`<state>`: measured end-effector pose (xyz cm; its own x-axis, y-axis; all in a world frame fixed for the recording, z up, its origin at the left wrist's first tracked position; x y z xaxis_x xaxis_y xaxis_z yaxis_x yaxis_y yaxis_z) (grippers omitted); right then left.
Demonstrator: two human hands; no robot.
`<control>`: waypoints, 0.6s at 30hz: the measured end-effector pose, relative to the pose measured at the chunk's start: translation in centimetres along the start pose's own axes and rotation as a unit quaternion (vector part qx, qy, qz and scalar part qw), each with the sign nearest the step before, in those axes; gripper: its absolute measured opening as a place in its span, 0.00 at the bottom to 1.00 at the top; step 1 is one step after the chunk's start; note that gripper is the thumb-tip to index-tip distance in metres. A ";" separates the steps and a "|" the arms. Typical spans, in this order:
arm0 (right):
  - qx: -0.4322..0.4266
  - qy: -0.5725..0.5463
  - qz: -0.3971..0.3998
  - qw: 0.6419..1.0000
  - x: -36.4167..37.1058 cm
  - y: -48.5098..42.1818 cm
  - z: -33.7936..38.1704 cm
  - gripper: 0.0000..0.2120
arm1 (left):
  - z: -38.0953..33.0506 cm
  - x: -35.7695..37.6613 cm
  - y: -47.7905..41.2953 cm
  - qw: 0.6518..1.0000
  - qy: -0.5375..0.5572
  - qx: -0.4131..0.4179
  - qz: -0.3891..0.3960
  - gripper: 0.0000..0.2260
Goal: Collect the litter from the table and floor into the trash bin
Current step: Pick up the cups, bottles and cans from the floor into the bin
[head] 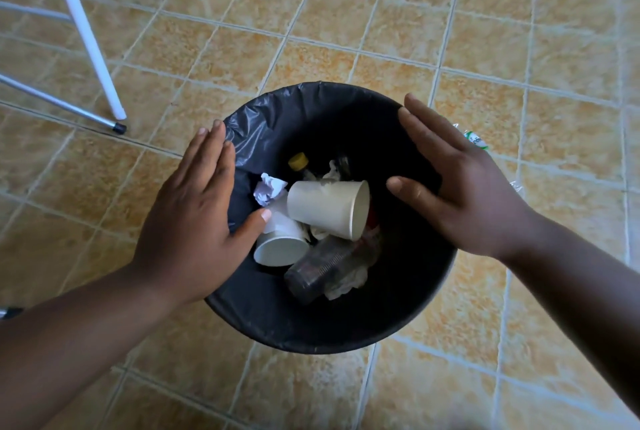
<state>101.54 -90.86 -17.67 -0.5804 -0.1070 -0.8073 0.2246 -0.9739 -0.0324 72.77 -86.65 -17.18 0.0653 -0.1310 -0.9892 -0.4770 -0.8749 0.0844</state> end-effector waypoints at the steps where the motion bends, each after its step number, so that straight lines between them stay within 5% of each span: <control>1: -0.006 -0.034 -0.019 0.999 -0.2 0.1 -0.3 0.36 | 0.0 0.0 0.0 1.000 0.000 0.000 -0.001 0.39; 5: 0.043 -0.181 -0.117 0.976 -1.1 0.2 -4.4 0.30 | 0.0 0.0 0.0 1.000 0.007 -0.001 -0.007 0.39; 8: 0.132 -0.023 -0.147 0.980 -0.8 0.2 -10.1 0.27 | -0.1 0.0 -0.1 1.000 0.009 -0.001 -0.009 0.39; 12: 0.294 0.135 -0.008 0.946 1.7 1.2 -17.6 0.35 | 0.0 0.1 -0.1 1.000 0.005 -0.001 -0.007 0.39; 18: 0.380 0.204 0.101 0.897 4.5 3.8 -22.2 0.37 | -0.2 0.0 0.0 1.000 0.009 -0.006 -0.006 0.39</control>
<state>117.17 -90.58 -34.48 -0.2185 -0.3646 -0.9051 -0.3949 -0.8152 0.4237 72.93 -86.75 -17.13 0.0875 -0.1293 -0.9877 -0.4649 -0.8822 0.0743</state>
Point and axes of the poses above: each hand's wrist, its own y-axis away from the middle knuckle, its own x-axis out of the palm, z = x × y, the point moved 4 cm from there along -y, towards the middle knuckle, and after that the axes turned 7 degrees about z, right-handed, at the moved point
